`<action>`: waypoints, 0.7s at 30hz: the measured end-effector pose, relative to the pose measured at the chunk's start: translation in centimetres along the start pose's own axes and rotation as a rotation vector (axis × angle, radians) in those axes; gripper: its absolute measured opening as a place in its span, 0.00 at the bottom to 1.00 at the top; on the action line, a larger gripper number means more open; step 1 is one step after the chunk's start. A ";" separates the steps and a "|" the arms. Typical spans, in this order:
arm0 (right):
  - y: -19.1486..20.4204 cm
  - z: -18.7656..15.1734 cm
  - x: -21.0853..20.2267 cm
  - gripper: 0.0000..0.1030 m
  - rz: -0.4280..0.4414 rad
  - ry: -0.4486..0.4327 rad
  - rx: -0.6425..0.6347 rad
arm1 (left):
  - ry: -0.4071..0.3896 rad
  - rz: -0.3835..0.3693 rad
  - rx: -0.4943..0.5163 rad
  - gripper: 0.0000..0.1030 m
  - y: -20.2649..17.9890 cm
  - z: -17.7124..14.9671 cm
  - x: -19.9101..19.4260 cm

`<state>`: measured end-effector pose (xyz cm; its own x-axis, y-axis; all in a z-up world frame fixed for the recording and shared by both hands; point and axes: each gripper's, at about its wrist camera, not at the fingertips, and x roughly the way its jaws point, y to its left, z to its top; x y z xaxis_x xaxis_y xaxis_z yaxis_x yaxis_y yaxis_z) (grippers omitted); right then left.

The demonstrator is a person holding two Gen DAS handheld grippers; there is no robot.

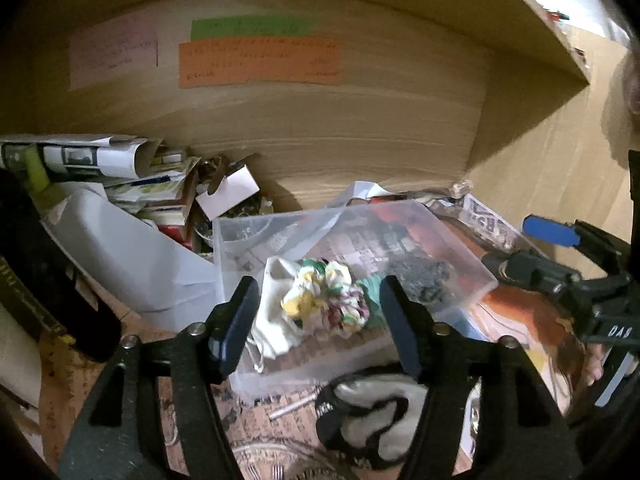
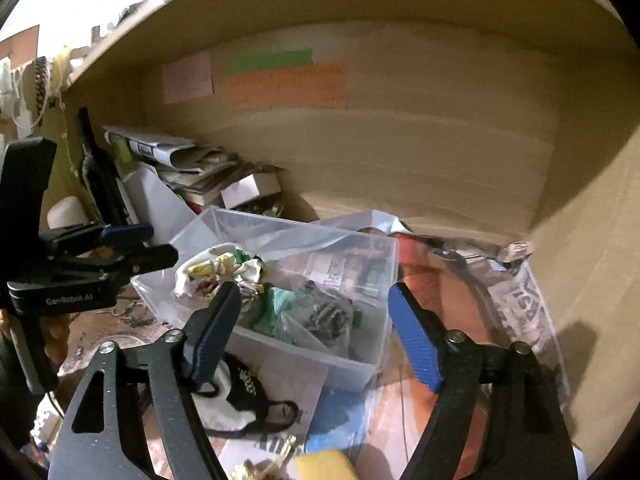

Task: Organize soft objects
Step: 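Lower the scrunchie into the clear box with the left tool while the right drops the glove bag in, then grasp the yellow sponge with the right tool while the left tool grasps the black face mask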

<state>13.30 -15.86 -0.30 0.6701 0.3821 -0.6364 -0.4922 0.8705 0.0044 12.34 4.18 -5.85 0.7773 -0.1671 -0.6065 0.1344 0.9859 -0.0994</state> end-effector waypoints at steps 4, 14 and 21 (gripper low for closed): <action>-0.1 -1.2 -1.6 0.75 -0.017 -0.021 0.007 | 0.016 -0.004 0.020 0.72 -0.6 -1.4 -0.7; -1.4 -6.3 -2.1 0.76 -0.048 0.067 0.087 | 0.129 0.004 0.045 0.72 -1.5 -6.5 -0.1; -2.4 -9.4 -1.5 0.76 -0.058 0.138 0.139 | 0.201 0.009 0.017 0.72 -1.1 -8.8 1.5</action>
<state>8.27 -21.46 -6.64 0.6080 0.2923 -0.7382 -0.3673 0.9278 0.0648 8.00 2.89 -13.59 0.6402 -0.1525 -0.7529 0.1396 0.9869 -0.0812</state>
